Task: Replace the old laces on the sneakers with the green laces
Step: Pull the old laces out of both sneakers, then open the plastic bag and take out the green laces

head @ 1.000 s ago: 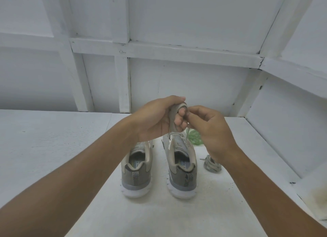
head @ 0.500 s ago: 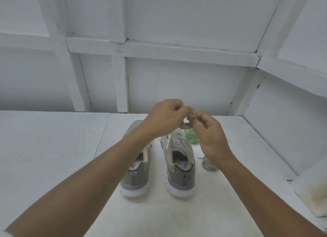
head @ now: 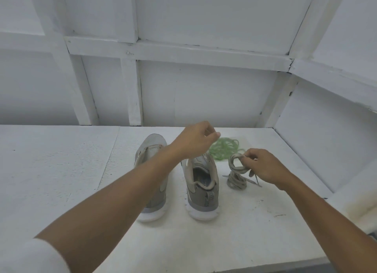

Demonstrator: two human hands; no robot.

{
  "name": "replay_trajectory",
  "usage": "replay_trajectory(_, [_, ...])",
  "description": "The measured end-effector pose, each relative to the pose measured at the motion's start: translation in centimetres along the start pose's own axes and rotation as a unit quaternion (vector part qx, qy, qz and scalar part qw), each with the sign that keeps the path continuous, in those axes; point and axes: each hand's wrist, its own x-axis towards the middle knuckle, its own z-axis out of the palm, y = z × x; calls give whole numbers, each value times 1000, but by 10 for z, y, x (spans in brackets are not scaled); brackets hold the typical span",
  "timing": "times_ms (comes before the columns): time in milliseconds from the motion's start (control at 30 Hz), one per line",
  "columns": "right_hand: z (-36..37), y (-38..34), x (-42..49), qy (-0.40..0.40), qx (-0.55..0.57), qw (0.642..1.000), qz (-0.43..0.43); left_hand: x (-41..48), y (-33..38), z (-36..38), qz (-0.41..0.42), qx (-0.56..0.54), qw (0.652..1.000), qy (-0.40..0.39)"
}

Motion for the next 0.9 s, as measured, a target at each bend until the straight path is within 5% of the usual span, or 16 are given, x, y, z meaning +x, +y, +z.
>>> replay_trajectory(200, [19,30,11,-62,-111,991,41,9,10,23,24,57,998,-29])
replay_trajectory(400, [33,27,13,-104,-52,990,81,12,11,31,21,88,995,-43])
replay_trajectory(500, [46,32,19,-129,-158,977,63,11,14,33,25,92,994,-46])
replay_trajectory(633, [58,38,26,-78,-229,970,21,11,22,35,34,103,993,-45])
replay_trajectory(900, [62,42,5,-24,-185,983,-2,12,28,47,55,107,991,-59])
